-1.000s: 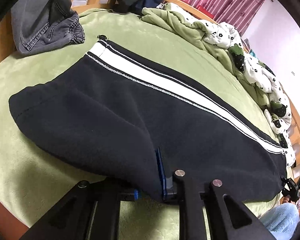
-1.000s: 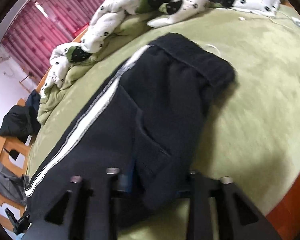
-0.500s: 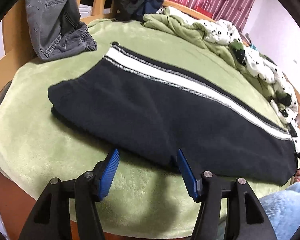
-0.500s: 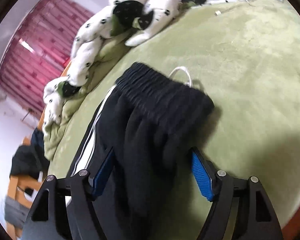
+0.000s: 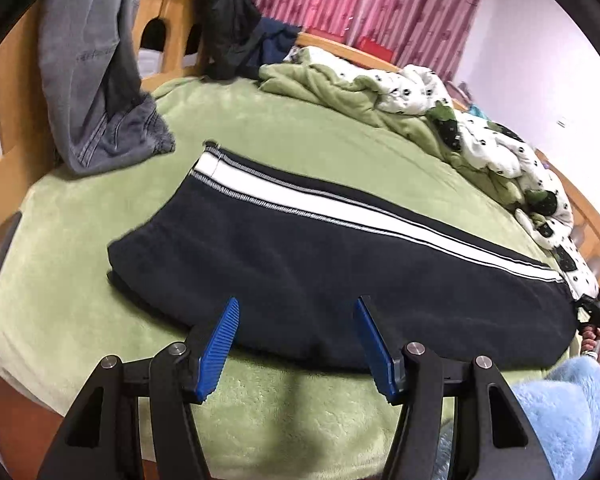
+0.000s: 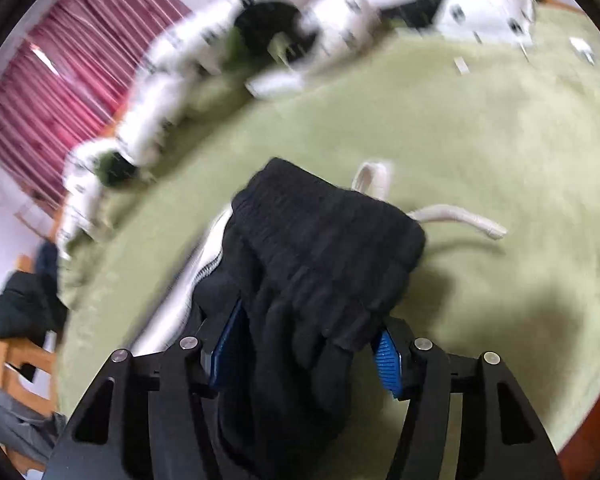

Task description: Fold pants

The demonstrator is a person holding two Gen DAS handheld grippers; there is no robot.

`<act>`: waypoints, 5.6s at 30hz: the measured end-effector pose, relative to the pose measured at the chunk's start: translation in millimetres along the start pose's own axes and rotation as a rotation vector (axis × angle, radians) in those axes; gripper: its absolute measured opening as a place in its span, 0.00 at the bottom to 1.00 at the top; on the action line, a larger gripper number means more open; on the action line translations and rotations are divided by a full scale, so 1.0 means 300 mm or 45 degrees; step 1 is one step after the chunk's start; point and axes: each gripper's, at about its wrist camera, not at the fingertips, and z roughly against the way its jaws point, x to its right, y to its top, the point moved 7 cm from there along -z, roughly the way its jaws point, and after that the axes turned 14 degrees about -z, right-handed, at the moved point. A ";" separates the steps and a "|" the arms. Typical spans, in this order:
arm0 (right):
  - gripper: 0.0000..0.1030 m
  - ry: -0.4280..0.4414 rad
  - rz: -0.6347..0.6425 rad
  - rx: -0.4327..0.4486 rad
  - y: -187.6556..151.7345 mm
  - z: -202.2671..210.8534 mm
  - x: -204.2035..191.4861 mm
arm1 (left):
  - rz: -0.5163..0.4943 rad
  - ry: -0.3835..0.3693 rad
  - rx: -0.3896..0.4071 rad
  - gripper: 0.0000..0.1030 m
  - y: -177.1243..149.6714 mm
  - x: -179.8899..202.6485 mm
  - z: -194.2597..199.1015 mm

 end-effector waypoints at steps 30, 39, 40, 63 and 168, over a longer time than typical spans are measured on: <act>0.67 -0.095 0.667 0.147 -0.377 -0.114 -0.566 | -0.051 0.362 -0.302 0.23 0.373 -0.355 -0.578; 0.67 0.025 0.907 0.036 -0.508 -0.173 -0.721 | 0.138 0.338 -0.135 0.20 0.297 -0.419 -0.517; 0.67 0.037 0.941 0.020 -0.516 -0.183 -0.739 | 0.147 0.328 -0.132 0.20 0.292 -0.421 -0.516; 0.03 0.138 1.362 -0.143 -0.608 -0.346 -0.887 | 0.181 0.288 -0.118 0.20 0.296 -0.435 -0.503; 0.71 0.117 0.746 -0.123 -0.982 0.100 -0.816 | 0.540 -0.118 0.031 0.59 -0.160 -0.134 -0.164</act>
